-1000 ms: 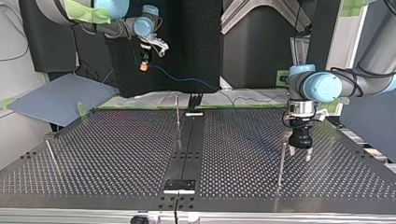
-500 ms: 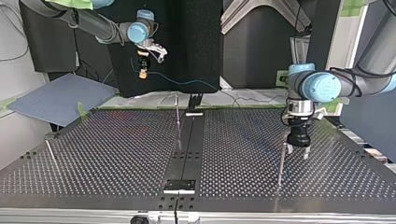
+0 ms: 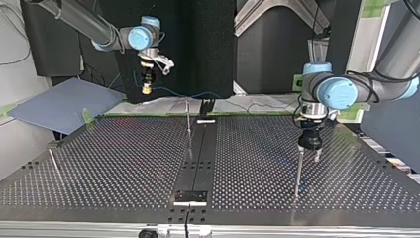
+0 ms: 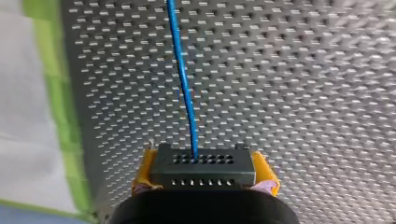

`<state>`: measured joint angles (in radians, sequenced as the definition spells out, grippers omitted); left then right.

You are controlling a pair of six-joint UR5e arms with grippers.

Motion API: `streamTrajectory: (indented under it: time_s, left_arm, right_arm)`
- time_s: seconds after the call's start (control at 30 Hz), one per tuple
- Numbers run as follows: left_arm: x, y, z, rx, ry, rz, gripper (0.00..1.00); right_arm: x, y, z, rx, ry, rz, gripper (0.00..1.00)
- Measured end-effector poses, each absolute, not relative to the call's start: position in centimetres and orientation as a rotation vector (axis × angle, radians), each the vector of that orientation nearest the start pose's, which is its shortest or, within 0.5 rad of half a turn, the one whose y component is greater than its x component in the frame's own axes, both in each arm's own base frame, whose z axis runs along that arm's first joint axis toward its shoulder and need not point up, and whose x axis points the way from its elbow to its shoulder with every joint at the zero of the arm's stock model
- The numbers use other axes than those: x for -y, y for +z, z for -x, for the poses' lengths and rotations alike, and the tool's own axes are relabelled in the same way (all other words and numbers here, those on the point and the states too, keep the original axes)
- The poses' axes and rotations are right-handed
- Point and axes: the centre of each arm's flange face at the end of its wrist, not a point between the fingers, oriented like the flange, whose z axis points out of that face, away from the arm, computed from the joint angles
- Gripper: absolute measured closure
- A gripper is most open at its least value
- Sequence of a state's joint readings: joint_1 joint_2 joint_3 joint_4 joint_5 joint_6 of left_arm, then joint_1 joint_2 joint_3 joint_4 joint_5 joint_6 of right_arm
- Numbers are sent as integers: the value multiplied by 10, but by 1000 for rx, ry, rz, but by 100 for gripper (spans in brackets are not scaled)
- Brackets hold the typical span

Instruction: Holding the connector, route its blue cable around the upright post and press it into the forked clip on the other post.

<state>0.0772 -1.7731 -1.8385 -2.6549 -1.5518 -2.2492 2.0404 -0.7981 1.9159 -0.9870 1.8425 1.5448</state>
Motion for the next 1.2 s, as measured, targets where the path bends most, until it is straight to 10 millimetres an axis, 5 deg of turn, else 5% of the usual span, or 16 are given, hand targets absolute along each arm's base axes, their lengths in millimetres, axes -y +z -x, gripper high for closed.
streamTrajectory:
  time_s: [0.27, 0.77, 1.2]
  left_arm:
    - [88, 312, -522, -1477, -454, 608, 0]
    - [67, 357, -486, -1477, -341, 606, 0]
    - [61, 435, -465, -1430, -263, 496, 0]
  right_arm:
    - [450, 31, -347, 1121, 1278, -1435, 100]
    - [443, 26, -343, 1133, 1247, -1473, 100]
    - [443, 26, -345, 1134, 1262, -1477, 100]
